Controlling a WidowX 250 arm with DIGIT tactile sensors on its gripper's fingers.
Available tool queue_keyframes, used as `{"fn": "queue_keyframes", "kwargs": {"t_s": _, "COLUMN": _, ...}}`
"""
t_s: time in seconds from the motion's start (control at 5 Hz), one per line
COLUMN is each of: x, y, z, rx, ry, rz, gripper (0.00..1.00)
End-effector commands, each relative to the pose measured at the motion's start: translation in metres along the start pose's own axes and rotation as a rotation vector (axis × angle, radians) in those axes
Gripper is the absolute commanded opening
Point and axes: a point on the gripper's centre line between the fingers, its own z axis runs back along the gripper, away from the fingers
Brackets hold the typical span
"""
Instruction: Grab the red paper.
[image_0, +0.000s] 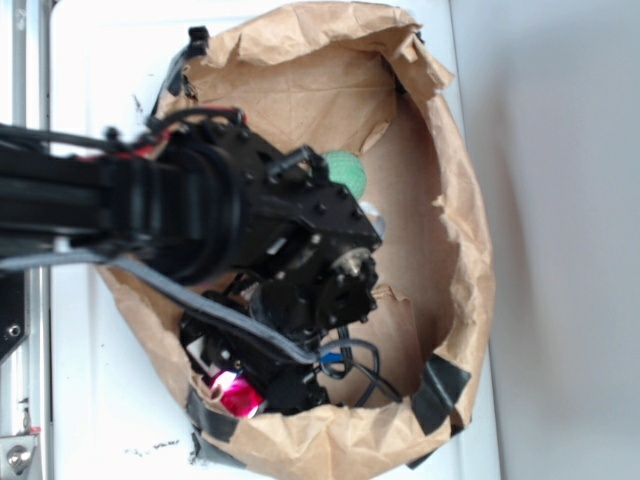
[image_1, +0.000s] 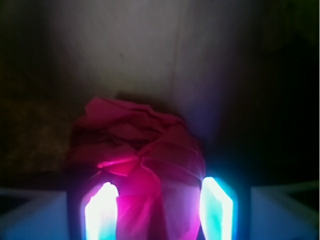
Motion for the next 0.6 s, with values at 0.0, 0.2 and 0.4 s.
{"fn": "queue_keyframes", "kwargs": {"t_s": 0.0, "x": 0.003, "y": 0.028, "z": 0.089, "rx": -0.215, "ry": -0.333, "rz": 0.135, "gripper": 0.0}}
{"fn": "queue_keyframes", "kwargs": {"t_s": 0.2, "x": 0.003, "y": 0.03, "z": 0.101, "rx": -0.221, "ry": -0.373, "rz": 0.176, "gripper": 0.0}}
{"fn": "queue_keyframes", "kwargs": {"t_s": 0.4, "x": -0.011, "y": 0.033, "z": 0.114, "rx": -0.066, "ry": -0.57, "rz": 0.279, "gripper": 0.0}}
